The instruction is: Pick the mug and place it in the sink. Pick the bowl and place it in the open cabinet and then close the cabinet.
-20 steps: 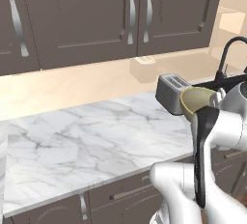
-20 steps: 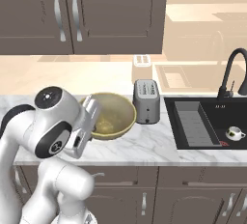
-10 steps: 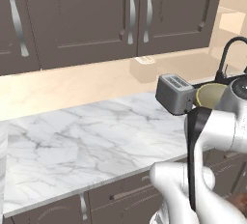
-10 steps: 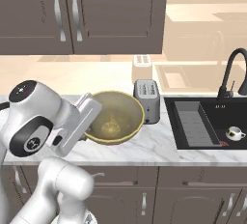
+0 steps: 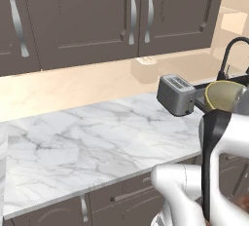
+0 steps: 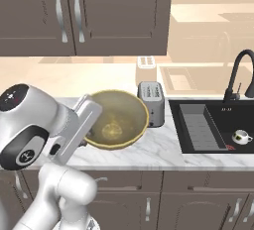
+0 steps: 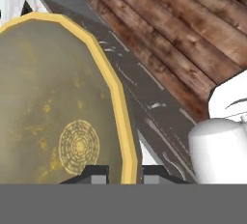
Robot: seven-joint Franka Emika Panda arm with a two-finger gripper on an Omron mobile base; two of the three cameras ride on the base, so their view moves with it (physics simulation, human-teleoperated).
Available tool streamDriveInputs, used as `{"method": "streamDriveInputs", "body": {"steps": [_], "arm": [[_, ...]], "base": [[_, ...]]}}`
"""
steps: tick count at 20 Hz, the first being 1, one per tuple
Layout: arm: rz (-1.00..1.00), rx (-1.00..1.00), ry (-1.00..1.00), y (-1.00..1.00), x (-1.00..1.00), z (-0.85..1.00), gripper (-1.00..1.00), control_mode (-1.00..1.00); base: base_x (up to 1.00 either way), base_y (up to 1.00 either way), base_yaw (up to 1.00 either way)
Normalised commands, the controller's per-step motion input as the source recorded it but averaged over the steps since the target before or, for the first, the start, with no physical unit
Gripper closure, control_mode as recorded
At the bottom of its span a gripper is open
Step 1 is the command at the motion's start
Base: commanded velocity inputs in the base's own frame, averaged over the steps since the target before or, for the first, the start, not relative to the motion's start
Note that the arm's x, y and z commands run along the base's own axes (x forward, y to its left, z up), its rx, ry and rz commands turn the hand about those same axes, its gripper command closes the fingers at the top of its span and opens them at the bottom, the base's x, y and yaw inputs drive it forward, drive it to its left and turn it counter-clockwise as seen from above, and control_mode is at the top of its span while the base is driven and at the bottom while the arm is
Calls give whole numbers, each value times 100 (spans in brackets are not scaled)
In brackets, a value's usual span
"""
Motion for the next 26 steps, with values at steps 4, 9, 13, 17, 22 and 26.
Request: {"method": "streamDriveInputs", "body": {"steps": [4,9,13,17,22,26], "arm": [[20,0,0,-4,-34,15,100,-100],[20,0,0,0,-27,10,100,-100],[14,0,0,2,-26,11,100,-100],[5,0,0,2,-10,8,100,-100],[0,0,0,0,0,5,100,100],[0,0,0,0,0,0,100,100]], "base": [[0,0,0],[0,0,0],[0,0,0],[0,0,0],[0,0,0],[-27,0,0]]}}
